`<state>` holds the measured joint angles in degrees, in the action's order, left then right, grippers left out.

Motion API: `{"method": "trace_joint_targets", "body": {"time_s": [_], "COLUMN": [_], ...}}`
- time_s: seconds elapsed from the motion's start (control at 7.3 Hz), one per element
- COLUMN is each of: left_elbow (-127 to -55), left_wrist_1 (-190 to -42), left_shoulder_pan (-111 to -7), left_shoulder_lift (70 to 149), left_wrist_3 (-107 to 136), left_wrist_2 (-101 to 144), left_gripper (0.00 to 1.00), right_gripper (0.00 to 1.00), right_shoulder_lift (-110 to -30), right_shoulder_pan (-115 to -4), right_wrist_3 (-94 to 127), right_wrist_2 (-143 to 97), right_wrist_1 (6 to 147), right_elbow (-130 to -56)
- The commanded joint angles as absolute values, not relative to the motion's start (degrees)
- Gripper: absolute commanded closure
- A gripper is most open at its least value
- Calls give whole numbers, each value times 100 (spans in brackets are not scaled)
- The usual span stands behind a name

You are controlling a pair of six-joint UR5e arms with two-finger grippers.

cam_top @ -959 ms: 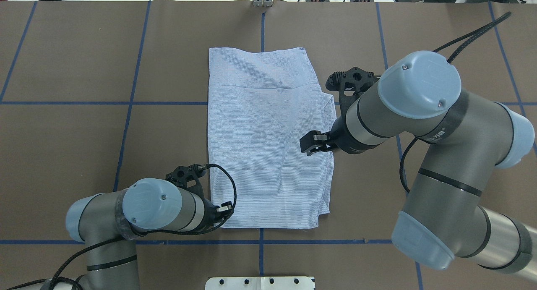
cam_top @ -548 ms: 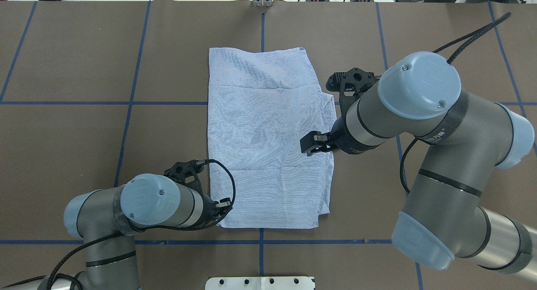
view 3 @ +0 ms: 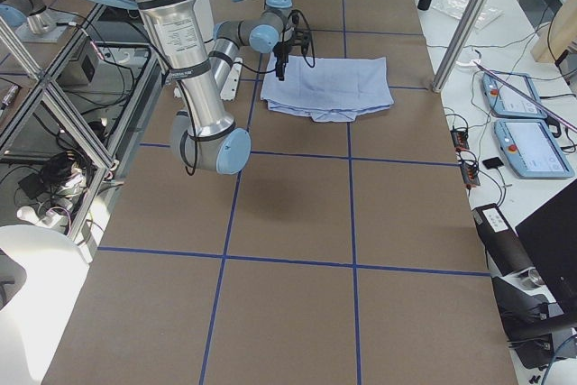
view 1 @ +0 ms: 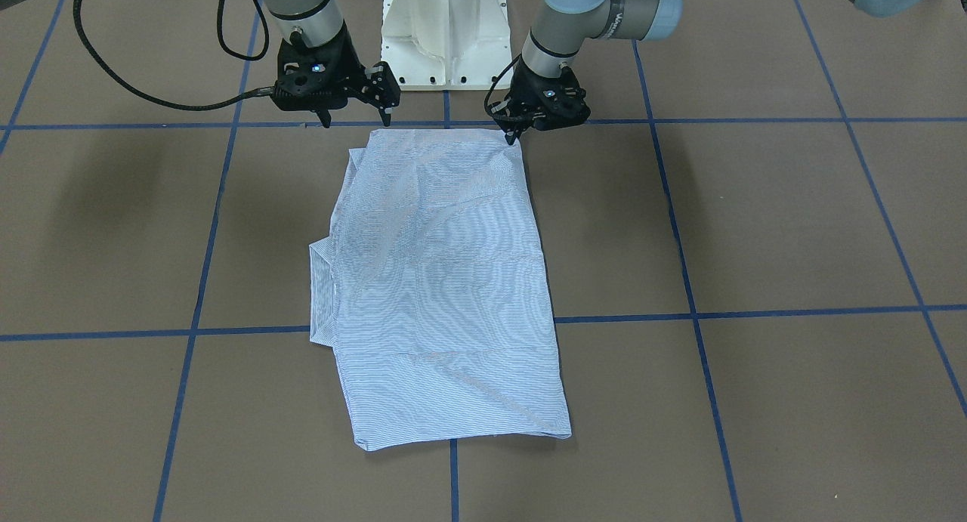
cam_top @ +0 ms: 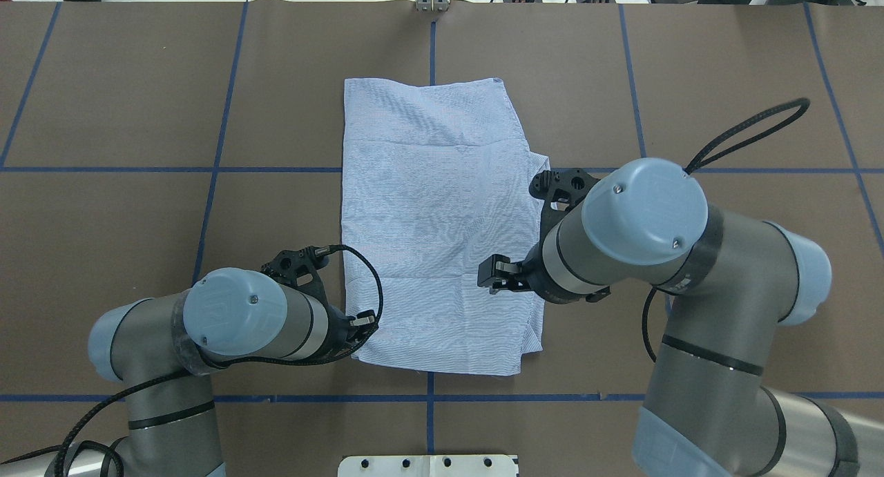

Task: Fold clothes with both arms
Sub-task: 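Lower both grippers to the shirt's side edges nearest the robot, then grasp the shirt's near edge with both grippers at its two sides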

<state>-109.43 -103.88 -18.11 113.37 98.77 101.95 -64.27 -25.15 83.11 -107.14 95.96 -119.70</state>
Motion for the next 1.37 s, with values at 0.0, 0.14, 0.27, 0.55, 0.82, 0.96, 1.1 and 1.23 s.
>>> {"method": "trace_joint_targets", "body": {"time_s": [0.0,0.14,0.27,0.55,0.82,0.96,1.1,1.23], "left_elbow": [-10951,-10951,-10951,-10951,-10951,-10951,-10951,-10951], "left_wrist_1": [-10380,-10380,-10380,-10380,-10389,-10389,-10389,-10389], "left_shoulder_pan": [-1837,-1846,-1872,-1881,-1890,-1890,-1898,-1898], "left_shoulder_lift": [11338,11338,11338,11338,11347,11355,11355,11355], "left_wrist_3": [9870,9870,9870,9870,9879,9879,9879,9879], "left_wrist_2": [10195,10195,10195,10195,10195,10187,10187,10187], "left_gripper": [100,100,100,100,100,100,100,100], "right_gripper": [0,0,0,0,0,0,0,0], "right_shoulder_lift": [-7071,-7058,-7032,-7005,-6961,-6970,-6944,-6839], "right_shoulder_pan": [-2154,-2127,-2031,-1716,-1635,-1617,-1617,-1617], "right_wrist_3": [9540,9893,10210,10283,10283,10283,10248,10231], "right_wrist_2": [-10372,-10362,-10362,-9995,-9976,-9976,-9976,-9976], "right_wrist_1": [8341,8062,8033,8016,8086,8086,8086,8095], "right_elbow": [-11805,-11560,-11375,-11067,-10856,-10811,-10741,-10705]}}
